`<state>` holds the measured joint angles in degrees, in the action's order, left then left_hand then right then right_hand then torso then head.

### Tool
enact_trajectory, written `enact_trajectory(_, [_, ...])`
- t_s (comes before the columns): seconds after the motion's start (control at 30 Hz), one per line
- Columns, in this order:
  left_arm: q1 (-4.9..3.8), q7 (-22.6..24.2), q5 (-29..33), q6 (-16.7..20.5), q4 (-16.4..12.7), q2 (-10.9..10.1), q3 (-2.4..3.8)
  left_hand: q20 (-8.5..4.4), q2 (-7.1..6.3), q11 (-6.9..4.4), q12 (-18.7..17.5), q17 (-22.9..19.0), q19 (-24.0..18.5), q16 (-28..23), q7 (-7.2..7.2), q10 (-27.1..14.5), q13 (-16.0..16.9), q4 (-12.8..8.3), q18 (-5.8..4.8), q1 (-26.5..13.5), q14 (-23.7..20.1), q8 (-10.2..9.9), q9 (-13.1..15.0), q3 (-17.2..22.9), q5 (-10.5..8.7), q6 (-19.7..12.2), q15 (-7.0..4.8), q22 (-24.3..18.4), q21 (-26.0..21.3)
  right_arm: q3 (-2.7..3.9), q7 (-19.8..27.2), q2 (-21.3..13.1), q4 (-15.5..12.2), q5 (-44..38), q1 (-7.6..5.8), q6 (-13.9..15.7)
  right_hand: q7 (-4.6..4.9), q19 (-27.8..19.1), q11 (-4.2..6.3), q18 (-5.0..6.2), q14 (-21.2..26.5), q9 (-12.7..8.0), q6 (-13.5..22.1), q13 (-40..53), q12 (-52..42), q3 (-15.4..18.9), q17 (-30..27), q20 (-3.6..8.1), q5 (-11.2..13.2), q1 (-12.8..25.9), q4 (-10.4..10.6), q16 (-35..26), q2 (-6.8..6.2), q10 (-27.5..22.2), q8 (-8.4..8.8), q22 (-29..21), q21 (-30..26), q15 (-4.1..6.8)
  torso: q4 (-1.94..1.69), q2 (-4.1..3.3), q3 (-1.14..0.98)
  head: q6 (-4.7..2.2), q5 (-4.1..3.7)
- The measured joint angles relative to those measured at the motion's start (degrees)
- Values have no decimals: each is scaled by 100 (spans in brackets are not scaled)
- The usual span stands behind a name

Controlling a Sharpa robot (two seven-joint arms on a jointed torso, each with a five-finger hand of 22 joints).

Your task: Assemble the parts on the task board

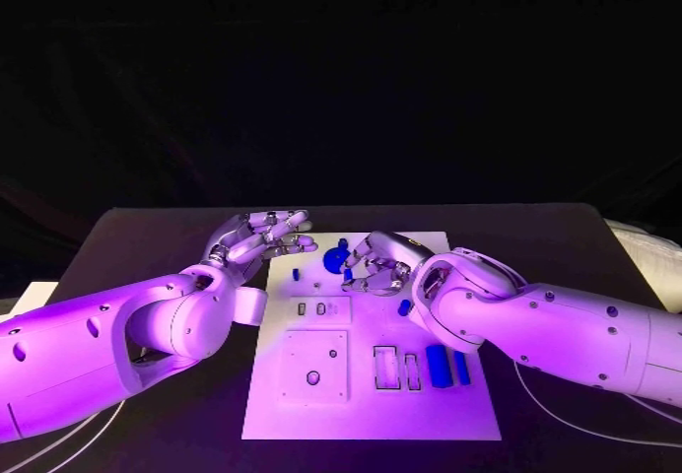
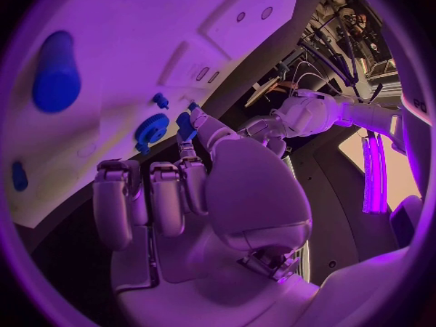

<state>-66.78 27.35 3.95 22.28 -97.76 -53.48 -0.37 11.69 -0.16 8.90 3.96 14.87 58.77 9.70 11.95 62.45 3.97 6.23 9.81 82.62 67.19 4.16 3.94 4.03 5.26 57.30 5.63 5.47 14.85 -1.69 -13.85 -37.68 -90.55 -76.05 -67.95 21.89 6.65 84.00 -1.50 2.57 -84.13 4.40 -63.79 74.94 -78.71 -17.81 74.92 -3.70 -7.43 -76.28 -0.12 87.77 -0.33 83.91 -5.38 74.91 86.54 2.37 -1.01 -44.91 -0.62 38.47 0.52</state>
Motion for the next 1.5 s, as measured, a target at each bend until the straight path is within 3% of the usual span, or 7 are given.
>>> enact_trajectory(0.2, [0,1,22,0,-33,-15,0,0,0,0,0,0,0,0,0,0,0,0,0,0,0,0,0,0,0,0,0,0,0,-31,-186,237,88,-168,167,-1,0,0,0,0,0,0,0,-1,31,-7,0,0,0,54,7,-23,-22,0,0,0,0,0,-8,1,15,103,113])
enact_trajectory(0.5, [0,3,37,0,-77,-20,0,0,0,0,0,-1,0,0,0,0,0,0,0,0,0,0,0,0,0,0,0,1,0,-47,-372,386,100,-419,289,-91,0,0,-1,0,0,7,0,-2,31,-16,-1,-1,0,83,16,-23,-23,0,38,-1,0,0,-5,1,12,174,155])
enact_trajectory(1.17, [-1,2,46,-3,-84,-16,0,0,0,0,0,3,0,0,0,0,0,0,0,0,0,0,0,0,0,0,0,1,0,-27,-452,441,92,-782,349,-246,-3,0,-1,0,0,6,3,-2,83,-16,-2,-1,-25,135,15,-23,-75,1,56,3,0,-1,-8,1,8,226,181])
enact_trajectory(1.5, [0,0,49,-5,-83,-17,0,0,0,0,0,2,0,0,0,0,0,0,0,0,0,0,0,0,0,0,0,2,0,-25,-473,408,77,-906,348,-340,-19,0,-1,1,0,-16,-8,-4,273,37,-2,-1,-156,307,9,-23,-248,0,110,3,0,-1,-8,1,8,240,175])
